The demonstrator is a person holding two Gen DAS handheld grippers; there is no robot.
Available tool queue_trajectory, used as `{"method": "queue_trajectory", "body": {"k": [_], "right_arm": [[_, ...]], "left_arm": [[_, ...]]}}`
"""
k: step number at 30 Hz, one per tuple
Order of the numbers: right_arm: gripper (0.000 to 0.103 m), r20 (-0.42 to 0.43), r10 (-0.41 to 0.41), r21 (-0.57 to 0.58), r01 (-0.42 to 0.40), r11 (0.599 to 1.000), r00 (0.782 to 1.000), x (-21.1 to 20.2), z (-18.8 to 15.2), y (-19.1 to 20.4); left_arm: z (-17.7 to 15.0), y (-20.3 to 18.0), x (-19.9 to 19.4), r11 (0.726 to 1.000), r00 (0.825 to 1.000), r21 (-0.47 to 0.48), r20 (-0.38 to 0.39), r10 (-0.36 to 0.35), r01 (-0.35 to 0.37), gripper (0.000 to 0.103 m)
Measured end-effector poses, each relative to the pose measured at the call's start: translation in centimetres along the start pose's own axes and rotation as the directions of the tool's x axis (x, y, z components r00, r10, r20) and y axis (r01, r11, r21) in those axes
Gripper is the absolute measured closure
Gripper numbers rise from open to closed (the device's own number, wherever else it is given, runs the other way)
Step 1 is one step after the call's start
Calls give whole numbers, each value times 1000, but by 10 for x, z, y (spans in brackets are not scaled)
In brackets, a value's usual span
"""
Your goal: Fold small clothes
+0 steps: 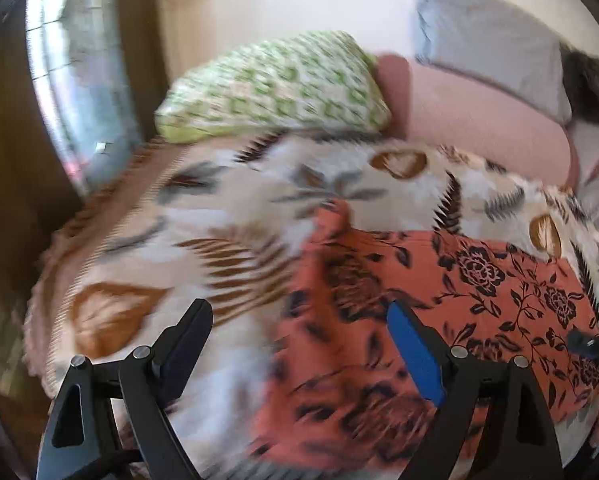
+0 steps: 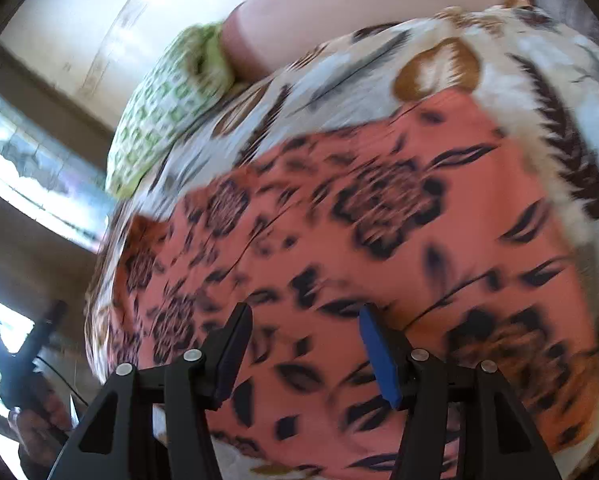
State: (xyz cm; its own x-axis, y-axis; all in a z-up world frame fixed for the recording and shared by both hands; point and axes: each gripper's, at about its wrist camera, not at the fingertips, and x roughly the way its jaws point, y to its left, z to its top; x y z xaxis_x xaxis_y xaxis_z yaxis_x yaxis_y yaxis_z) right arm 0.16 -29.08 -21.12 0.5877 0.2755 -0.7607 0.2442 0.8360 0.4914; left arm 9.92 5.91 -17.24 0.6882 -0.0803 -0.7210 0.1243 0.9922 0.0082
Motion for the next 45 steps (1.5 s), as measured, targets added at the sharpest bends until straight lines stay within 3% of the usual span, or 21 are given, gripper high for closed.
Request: {"method": "queue_trajectory", "body": {"k": [4,8,11,13,15,17,21,24,29,32,34,37,40,45], "right_arm": [[43,40,19,41,-21,999,999,-3,28,-15],[43,59,15,47,-17,999,998,14,59,-20],[43,55,1,88,-6,996,998,36,84,-35],[43,81,-22,123,12,992,996,45,98,-51],[43,111,-41,159,23,987,993,44,107,-65],[43,128,-35,193,10,981,991,38,111,-72],[43,156,-86,160,60,985,984,15,100,-66],[42,154,-52,132,31,991,987,-4,81,-57],[41,106,22,87,-32,996,994,-26,36,-42],[41,47,71,97,-75,992,996,-30,5,-40],[41,6,91,119,-91,989,996,-32,-18,-51],[43,41,115,158,-120,980,993,-46,-34,-67],[41,52,109,204,-117,972,993,-59,-37,-73],[41,79,148,172,-159,972,986,-67,-43,-61]], "left_arm": [[28,-25,58,1000,998,-17,-67,-17,15,14],[54,-24,107,998,991,-51,-132,25,-32,14],[64,-16,142,995,980,-48,-186,76,-86,14],[63,-6,166,992,962,-38,-249,108,-121,14],[56,6,174,991,956,-83,-283,74,-101,13],[53,15,167,989,963,-130,-269,31,-69,13],[43,20,139,992,974,-113,-224,31,-58,13],[30,26,111,993,981,-117,-195,0,-23,13],[-5,30,77,997,977,-76,-213,-15,-1,13],[-24,34,75,999,974,-31,-224,14,-21,12],[-30,45,75,997,973,-77,-229,-17,-1,12],[-28,56,67,989,968,-146,-250,-25,-12,12],[-30,56,47,991,974,-127,-225,13,-42,12],[-50,58,4,986,976,-167,-206,-62,27,12]]}}
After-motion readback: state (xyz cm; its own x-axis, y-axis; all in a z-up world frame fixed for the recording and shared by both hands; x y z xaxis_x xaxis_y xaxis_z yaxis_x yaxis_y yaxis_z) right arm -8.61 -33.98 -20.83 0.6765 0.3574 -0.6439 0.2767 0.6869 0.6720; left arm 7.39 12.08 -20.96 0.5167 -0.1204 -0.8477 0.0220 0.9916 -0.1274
